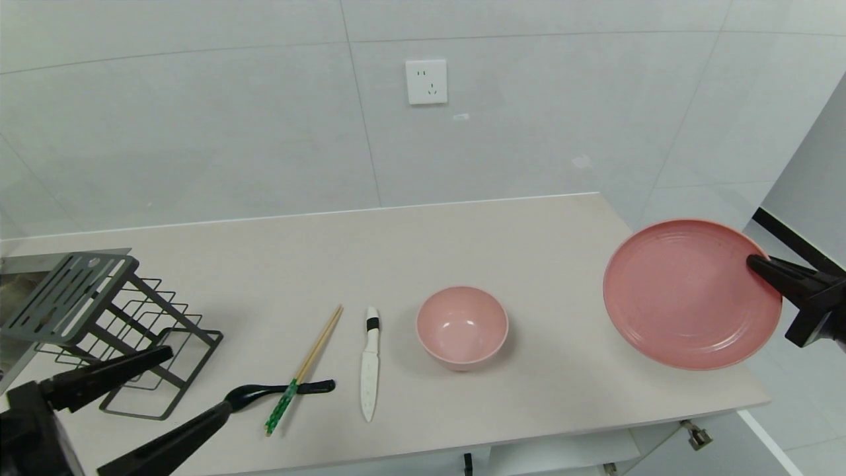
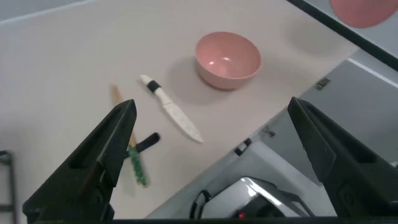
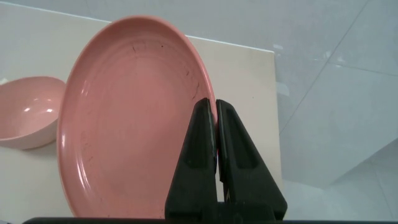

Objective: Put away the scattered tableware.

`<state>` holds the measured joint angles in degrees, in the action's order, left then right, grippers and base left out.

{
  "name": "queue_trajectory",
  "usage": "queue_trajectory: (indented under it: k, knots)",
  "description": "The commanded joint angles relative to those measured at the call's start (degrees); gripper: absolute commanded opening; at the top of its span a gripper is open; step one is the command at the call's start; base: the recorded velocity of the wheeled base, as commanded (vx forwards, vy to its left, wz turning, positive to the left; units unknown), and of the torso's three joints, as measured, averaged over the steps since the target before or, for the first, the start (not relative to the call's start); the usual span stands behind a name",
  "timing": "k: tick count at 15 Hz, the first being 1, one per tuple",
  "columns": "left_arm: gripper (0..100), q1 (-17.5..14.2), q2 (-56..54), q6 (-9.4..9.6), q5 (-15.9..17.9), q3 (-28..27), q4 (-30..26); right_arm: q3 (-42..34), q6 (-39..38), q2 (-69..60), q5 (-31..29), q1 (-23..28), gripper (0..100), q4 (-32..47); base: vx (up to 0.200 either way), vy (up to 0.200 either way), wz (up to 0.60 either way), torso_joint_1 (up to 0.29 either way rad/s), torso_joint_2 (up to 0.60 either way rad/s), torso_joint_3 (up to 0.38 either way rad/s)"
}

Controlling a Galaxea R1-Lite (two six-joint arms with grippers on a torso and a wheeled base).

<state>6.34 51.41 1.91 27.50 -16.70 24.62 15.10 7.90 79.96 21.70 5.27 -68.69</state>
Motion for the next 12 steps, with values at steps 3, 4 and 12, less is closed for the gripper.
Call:
queue_trajectory:
  k: [3, 4, 12]
  knots:
    - [100, 6.6, 13.5, -0.95, -0.1, -4.8, 4.2, -0.4, 0.0, -0.1, 0.0, 0.0, 0, 0.0, 0.000, 0.000, 0.00, 0.000, 0.00, 0.000]
    - [100, 7.1, 17.5, -0.86, -2.7, -7.0, 4.6, -0.4, 0.0, 0.1, 0.0, 0.0, 0, 0.0, 0.000, 0.000, 0.00, 0.000, 0.00, 0.000]
    - [100, 18.7, 31.8, -3.76, -14.5, -15.4, 4.8, -0.3, 0.0, 0.6, 0.0, -0.1, 0, 0.0, 0.000, 0.000, 0.00, 0.000, 0.00, 0.000]
